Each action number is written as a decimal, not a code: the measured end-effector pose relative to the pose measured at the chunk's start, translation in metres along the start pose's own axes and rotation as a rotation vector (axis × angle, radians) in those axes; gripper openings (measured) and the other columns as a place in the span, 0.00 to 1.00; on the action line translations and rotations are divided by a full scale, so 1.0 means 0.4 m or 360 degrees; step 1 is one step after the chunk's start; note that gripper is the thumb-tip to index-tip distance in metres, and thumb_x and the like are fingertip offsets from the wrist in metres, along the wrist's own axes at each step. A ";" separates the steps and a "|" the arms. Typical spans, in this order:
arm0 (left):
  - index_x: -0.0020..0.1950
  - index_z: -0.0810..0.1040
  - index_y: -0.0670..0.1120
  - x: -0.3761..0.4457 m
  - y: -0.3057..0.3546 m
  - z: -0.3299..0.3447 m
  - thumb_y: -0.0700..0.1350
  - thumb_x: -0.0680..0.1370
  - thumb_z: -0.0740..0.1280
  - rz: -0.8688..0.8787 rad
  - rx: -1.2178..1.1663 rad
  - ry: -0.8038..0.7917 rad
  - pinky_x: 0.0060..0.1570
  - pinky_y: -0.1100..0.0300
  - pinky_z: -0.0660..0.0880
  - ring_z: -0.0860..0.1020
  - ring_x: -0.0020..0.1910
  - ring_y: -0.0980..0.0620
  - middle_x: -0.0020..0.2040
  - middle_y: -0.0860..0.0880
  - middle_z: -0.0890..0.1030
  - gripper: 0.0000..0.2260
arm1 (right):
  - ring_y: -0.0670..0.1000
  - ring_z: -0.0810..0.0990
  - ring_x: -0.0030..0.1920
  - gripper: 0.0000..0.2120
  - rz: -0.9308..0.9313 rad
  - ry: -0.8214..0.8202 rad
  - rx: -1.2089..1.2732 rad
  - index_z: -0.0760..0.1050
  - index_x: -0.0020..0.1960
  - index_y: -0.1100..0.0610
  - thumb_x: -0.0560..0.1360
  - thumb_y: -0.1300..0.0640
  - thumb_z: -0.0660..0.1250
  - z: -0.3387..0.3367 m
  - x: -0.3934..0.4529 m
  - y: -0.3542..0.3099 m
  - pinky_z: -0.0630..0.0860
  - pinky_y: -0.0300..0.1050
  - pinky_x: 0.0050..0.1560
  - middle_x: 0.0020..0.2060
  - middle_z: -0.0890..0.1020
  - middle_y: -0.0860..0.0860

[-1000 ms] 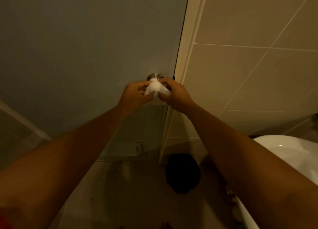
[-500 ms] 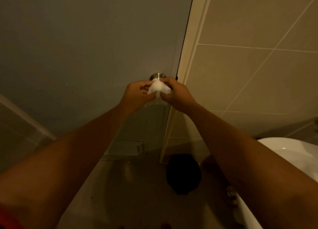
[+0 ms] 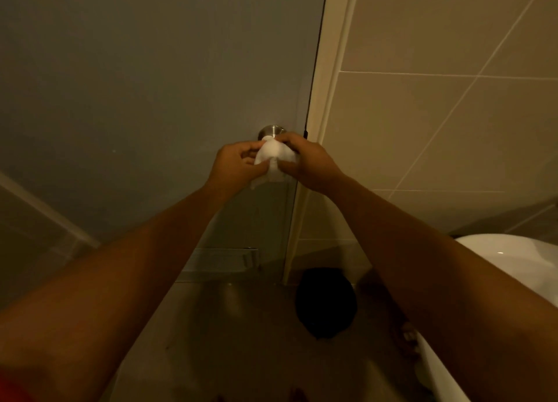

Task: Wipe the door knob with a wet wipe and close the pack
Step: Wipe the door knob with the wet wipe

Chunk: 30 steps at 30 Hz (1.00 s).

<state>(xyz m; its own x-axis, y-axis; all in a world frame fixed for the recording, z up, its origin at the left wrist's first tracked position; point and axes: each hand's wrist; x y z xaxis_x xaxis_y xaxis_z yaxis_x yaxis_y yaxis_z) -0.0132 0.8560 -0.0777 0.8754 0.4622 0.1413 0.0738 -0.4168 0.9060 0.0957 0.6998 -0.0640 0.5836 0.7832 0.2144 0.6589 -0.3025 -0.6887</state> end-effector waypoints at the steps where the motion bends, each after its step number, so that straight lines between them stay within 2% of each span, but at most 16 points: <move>1: 0.66 0.77 0.43 0.001 0.006 -0.004 0.43 0.71 0.75 0.0011 0.0012 0.0001 0.48 0.65 0.80 0.83 0.52 0.52 0.56 0.46 0.83 0.24 | 0.50 0.77 0.52 0.21 0.0009 0.0045 0.0114 0.70 0.66 0.53 0.75 0.50 0.69 0.015 -0.009 0.004 0.71 0.35 0.47 0.56 0.78 0.51; 5: 0.65 0.78 0.44 0.008 0.033 -0.020 0.43 0.69 0.77 0.0042 0.0077 -0.0039 0.53 0.60 0.80 0.83 0.53 0.55 0.57 0.47 0.83 0.24 | 0.51 0.78 0.54 0.22 0.0013 0.0251 0.0280 0.69 0.66 0.57 0.75 0.52 0.70 0.059 -0.031 0.018 0.74 0.39 0.51 0.58 0.79 0.53; 7: 0.64 0.79 0.44 0.010 0.037 -0.033 0.42 0.70 0.76 0.0038 0.0095 -0.0070 0.51 0.64 0.80 0.82 0.51 0.59 0.57 0.47 0.84 0.23 | 0.51 0.78 0.54 0.22 0.0022 0.0240 0.0291 0.70 0.65 0.56 0.74 0.52 0.71 0.060 -0.028 0.013 0.76 0.42 0.52 0.57 0.79 0.52; 10: 0.65 0.79 0.44 0.002 0.032 -0.040 0.42 0.70 0.76 0.0035 0.0059 -0.0120 0.44 0.71 0.78 0.82 0.46 0.65 0.54 0.51 0.84 0.23 | 0.49 0.78 0.50 0.20 0.0105 0.0174 0.0310 0.73 0.62 0.52 0.73 0.51 0.73 0.036 -0.022 0.003 0.77 0.40 0.49 0.52 0.78 0.47; 13: 0.66 0.78 0.44 -0.003 0.030 -0.023 0.42 0.71 0.75 -0.0002 0.0023 -0.0097 0.47 0.66 0.80 0.83 0.48 0.58 0.53 0.49 0.84 0.23 | 0.47 0.77 0.47 0.21 0.0058 0.0112 0.0025 0.75 0.61 0.52 0.70 0.50 0.74 -0.006 -0.001 -0.013 0.75 0.38 0.46 0.51 0.80 0.48; 16: 0.65 0.78 0.45 -0.006 0.029 -0.008 0.42 0.71 0.75 0.0000 0.0037 -0.0061 0.41 0.73 0.78 0.82 0.45 0.61 0.51 0.51 0.83 0.23 | 0.48 0.78 0.49 0.23 0.0033 0.0058 -0.0145 0.77 0.63 0.54 0.69 0.54 0.74 -0.030 0.018 -0.028 0.77 0.42 0.48 0.54 0.82 0.53; 20: 0.68 0.75 0.45 -0.013 0.026 -0.016 0.34 0.73 0.70 -0.0131 -0.0142 -0.0129 0.43 0.70 0.80 0.82 0.48 0.58 0.52 0.50 0.83 0.23 | 0.45 0.79 0.49 0.23 0.0223 0.0145 0.0276 0.77 0.64 0.56 0.70 0.61 0.74 -0.008 -0.007 -0.030 0.76 0.33 0.46 0.52 0.80 0.47; 22: 0.66 0.77 0.44 -0.013 0.030 -0.021 0.33 0.74 0.66 -0.0314 -0.0398 -0.0138 0.47 0.61 0.81 0.83 0.50 0.50 0.55 0.43 0.83 0.20 | 0.46 0.80 0.49 0.21 0.0347 0.0185 0.0591 0.77 0.64 0.57 0.71 0.63 0.71 0.007 -0.021 -0.023 0.79 0.36 0.47 0.53 0.81 0.49; 24: 0.60 0.80 0.44 -0.014 0.037 -0.023 0.37 0.76 0.64 -0.0490 -0.0628 -0.0077 0.54 0.51 0.79 0.81 0.53 0.43 0.58 0.35 0.81 0.14 | 0.51 0.82 0.50 0.18 0.0516 0.0221 0.0890 0.78 0.63 0.58 0.73 0.62 0.68 0.015 -0.028 -0.024 0.82 0.43 0.48 0.52 0.82 0.53; 25: 0.60 0.80 0.44 -0.014 0.038 -0.020 0.40 0.77 0.65 -0.0524 -0.0666 -0.0057 0.57 0.48 0.78 0.81 0.54 0.42 0.59 0.35 0.80 0.12 | 0.54 0.82 0.51 0.16 0.0569 0.0242 0.0975 0.79 0.62 0.59 0.74 0.61 0.68 0.018 -0.029 -0.025 0.82 0.45 0.48 0.52 0.83 0.55; 27: 0.64 0.78 0.43 -0.016 0.036 -0.009 0.43 0.78 0.67 -0.0506 -0.0623 -0.0048 0.58 0.48 0.79 0.81 0.56 0.43 0.60 0.39 0.81 0.14 | 0.54 0.82 0.51 0.15 0.0571 0.0299 0.1003 0.79 0.62 0.60 0.76 0.58 0.69 0.027 -0.029 -0.027 0.82 0.46 0.50 0.53 0.83 0.56; 30: 0.66 0.77 0.43 -0.024 0.033 -0.002 0.43 0.77 0.69 -0.0464 -0.0593 -0.0018 0.56 0.50 0.80 0.82 0.56 0.45 0.60 0.42 0.82 0.18 | 0.54 0.83 0.52 0.16 0.0579 0.0405 0.1048 0.79 0.61 0.62 0.75 0.58 0.71 0.038 -0.038 -0.025 0.82 0.48 0.52 0.53 0.83 0.57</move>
<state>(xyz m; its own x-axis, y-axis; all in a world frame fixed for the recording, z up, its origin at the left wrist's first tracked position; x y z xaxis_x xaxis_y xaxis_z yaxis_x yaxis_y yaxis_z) -0.0209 0.8468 -0.0667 0.8491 0.5086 -0.1427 0.1428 0.0392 0.9890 0.0731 0.6993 -0.0710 0.8513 0.5247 -0.0061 0.0360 -0.0700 -0.9969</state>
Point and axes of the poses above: each hand's wrist, its own x-axis towards the middle knuckle, its own z-axis out of the palm, y = z × x
